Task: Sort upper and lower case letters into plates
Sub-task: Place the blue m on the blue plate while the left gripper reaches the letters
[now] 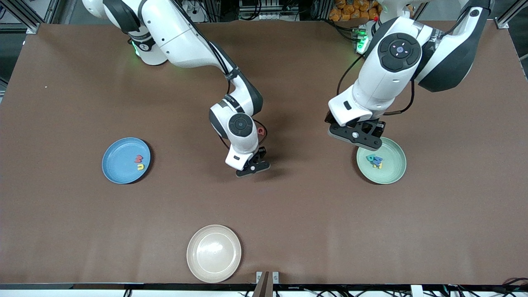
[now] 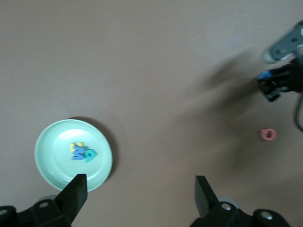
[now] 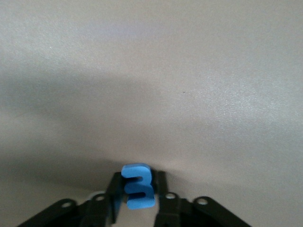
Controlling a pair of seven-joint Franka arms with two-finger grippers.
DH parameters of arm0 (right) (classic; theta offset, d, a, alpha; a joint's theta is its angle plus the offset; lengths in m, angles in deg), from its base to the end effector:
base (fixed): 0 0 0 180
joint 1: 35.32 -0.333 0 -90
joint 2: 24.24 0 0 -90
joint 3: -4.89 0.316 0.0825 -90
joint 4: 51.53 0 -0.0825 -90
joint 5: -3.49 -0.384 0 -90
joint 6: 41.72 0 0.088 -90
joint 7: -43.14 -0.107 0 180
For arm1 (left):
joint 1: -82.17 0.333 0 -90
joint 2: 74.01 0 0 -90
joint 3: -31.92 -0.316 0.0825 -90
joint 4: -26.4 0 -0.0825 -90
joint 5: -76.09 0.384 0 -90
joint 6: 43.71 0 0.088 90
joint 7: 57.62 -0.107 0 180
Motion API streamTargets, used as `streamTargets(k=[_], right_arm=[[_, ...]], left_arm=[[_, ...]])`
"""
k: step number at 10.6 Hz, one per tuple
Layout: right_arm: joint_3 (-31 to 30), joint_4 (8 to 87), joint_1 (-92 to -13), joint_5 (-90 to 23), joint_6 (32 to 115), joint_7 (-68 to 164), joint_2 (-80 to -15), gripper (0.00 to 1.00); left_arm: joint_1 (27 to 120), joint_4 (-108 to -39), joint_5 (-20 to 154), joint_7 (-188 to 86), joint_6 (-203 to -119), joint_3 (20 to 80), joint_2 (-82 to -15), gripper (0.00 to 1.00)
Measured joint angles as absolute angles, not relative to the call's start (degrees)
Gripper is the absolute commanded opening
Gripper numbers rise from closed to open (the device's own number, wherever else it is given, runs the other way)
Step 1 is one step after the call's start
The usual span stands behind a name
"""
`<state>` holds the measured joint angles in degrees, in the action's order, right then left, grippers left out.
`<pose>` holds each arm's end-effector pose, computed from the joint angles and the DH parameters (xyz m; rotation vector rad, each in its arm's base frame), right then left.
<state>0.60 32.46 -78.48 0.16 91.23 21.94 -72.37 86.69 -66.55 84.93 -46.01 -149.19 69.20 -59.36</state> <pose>0.5542 0.4602 0.1816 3.1051 0.4605 0.0332 0.5529 -0.2986 0.4992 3.0709 -0.6101 0.0214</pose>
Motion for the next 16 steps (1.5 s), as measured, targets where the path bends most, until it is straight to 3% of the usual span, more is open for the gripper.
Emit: streamTargets(k=[3, 8, 16], right_arm=[[-0.23, 32.21, -78.01, 0.19, 90.64, 21.83, -71.63, 0.0], [-2.35, 34.22, -68.84, 0.41, 83.26, 28.33, -62.27, 0.0], [-2.84, 57.4, -47.36, 5.2, 87.78, 54.78, -45.85, 0.0]], left_arm=[[84.86, -66.51, 83.85, -44.08, -149.16, 69.23, -59.27, 1.0], [80.1, -66.83, 83.71, -41.78, -149.43, 69.25, -56.14, 1.0], [68.63, -67.09, 87.13, -50.44, -164.62, 69.04, -39.65, 1.0]])
